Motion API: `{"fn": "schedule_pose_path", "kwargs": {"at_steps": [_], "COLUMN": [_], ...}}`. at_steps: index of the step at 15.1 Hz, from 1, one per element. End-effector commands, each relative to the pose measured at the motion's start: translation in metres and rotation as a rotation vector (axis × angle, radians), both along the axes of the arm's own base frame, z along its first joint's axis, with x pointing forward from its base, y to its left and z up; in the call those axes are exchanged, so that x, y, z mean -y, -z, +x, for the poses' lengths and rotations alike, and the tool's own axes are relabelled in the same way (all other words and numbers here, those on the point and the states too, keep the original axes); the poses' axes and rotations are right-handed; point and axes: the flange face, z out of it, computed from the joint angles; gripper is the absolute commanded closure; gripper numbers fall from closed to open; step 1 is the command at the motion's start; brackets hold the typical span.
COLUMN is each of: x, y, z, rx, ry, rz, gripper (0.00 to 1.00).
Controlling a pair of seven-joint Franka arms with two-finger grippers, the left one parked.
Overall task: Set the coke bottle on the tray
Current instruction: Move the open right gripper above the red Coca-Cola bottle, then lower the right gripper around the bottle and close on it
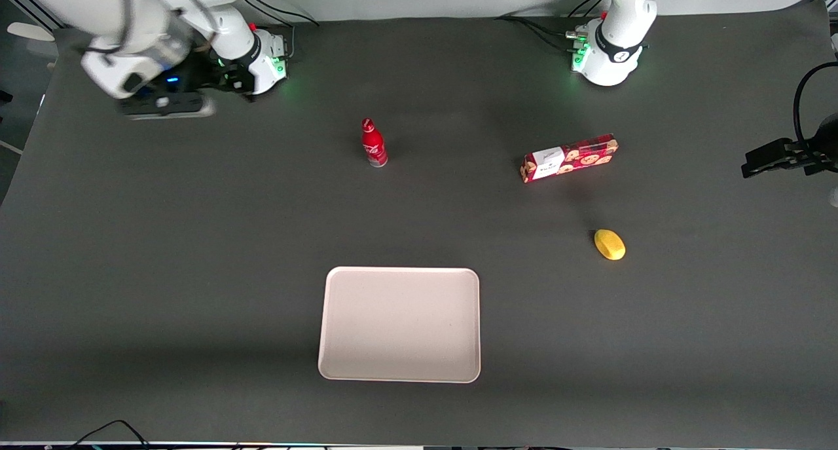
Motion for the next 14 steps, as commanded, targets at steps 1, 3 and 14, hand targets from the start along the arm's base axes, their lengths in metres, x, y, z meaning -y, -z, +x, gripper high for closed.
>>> {"fn": "schedule_pose_path", "kwargs": {"at_steps": [1, 3, 14], "x": [-0.061, -0.097, -0.178], "y": [0.058, 0.108, 0.226], "z": [-0.048, -0.083, -0.15], "rx": [-0.027, -0.004, 0.11], "ry": [0.03, 0.054, 0.125], "rz": [-0.031, -0.038, -0.032], "gripper": [0.0, 0.0, 0.0]}}
